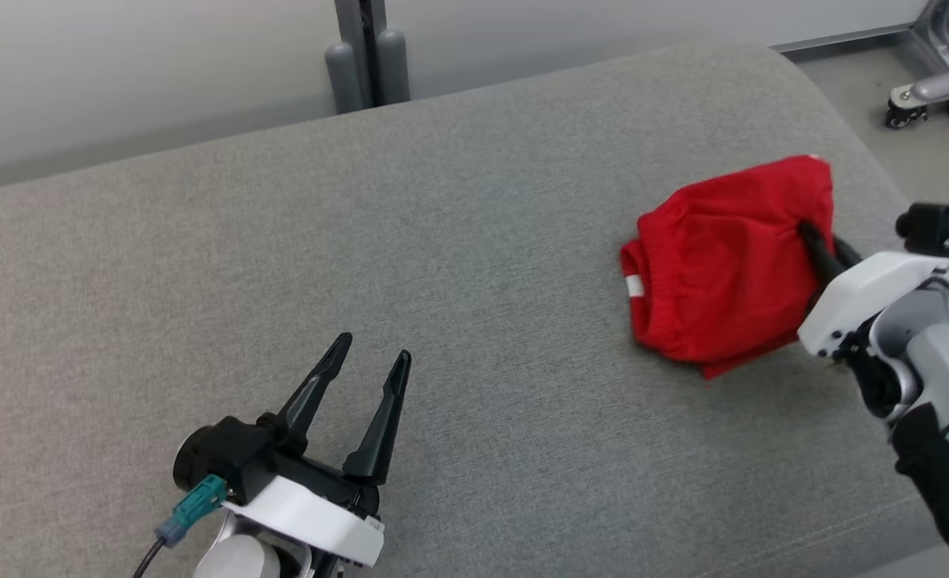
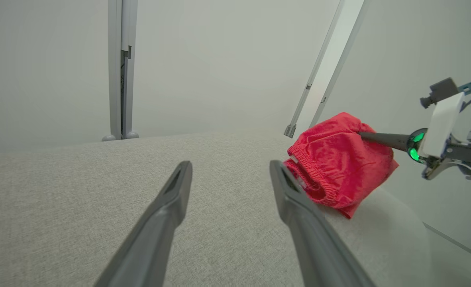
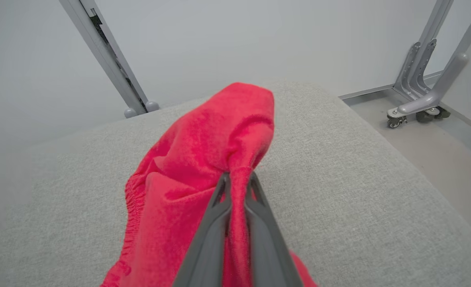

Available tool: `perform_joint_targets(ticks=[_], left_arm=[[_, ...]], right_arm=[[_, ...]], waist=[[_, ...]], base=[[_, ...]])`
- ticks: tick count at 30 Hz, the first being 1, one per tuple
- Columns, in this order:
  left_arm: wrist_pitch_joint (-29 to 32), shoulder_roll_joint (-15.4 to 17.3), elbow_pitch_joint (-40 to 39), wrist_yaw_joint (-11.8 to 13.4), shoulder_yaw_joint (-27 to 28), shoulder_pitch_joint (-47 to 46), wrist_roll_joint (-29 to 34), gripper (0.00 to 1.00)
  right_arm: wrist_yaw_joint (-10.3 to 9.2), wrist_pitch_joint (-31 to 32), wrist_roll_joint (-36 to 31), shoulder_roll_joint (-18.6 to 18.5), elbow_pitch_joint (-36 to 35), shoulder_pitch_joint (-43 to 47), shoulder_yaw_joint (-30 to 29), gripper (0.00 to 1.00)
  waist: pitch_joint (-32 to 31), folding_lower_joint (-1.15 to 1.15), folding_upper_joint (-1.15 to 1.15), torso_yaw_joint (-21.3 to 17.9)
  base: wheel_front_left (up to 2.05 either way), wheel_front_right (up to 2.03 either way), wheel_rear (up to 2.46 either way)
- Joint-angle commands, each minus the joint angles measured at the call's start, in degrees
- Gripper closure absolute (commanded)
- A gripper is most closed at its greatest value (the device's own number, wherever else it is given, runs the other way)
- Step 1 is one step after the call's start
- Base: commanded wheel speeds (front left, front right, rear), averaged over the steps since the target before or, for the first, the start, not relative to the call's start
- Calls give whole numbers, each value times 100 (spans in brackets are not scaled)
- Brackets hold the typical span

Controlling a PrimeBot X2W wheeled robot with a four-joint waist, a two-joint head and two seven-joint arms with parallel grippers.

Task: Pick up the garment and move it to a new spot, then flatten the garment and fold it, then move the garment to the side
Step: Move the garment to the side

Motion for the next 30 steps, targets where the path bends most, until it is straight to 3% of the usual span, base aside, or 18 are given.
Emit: perform_joint_targets(ticks=[1, 11, 21, 22, 23, 25, 30], left_arm=[[-11, 60, -20, -7, -5, -134, -48, 0], [-11, 332, -151, -7, -150, -543, -141, 0], [-11, 328, -180, -7, -115, -629, -192, 0], [-11, 323, -171, -7, -117, -629, -190, 0], [-11, 315, -158, -7, -121, -627, -197, 0], [-11, 295, -132, -7, -136, -613, -217, 0], [-11, 207, -69, -7, -76, -451, -229, 0]], right_arm=[[1, -50, -39, -84, 32, -121, 7, 100], [1, 115, -595, -824, 907, -1256, 269, 100], [1, 144, -1135, -861, 1866, -1924, 121, 100], [1, 155, -1190, -868, 1907, -1962, 66, 94], [1, 162, -1274, -872, 1934, -1980, 35, 76], [1, 99, -1382, -824, 1969, -1960, -68, 0], [1, 62, -1755, -664, 1984, -1813, -231, 0]], waist=[[268, 0, 0, 198], [1072, 0, 0, 562], [1147, 0, 0, 566], [1135, 0, 0, 569], [1117, 0, 0, 576], [1067, 0, 0, 593], [773, 0, 0, 614]], base=[[0, 0, 0], [0, 0, 0], [0, 0, 0], [0, 0, 0], [0, 0, 0], [0, 0, 0], [0, 0, 0]])
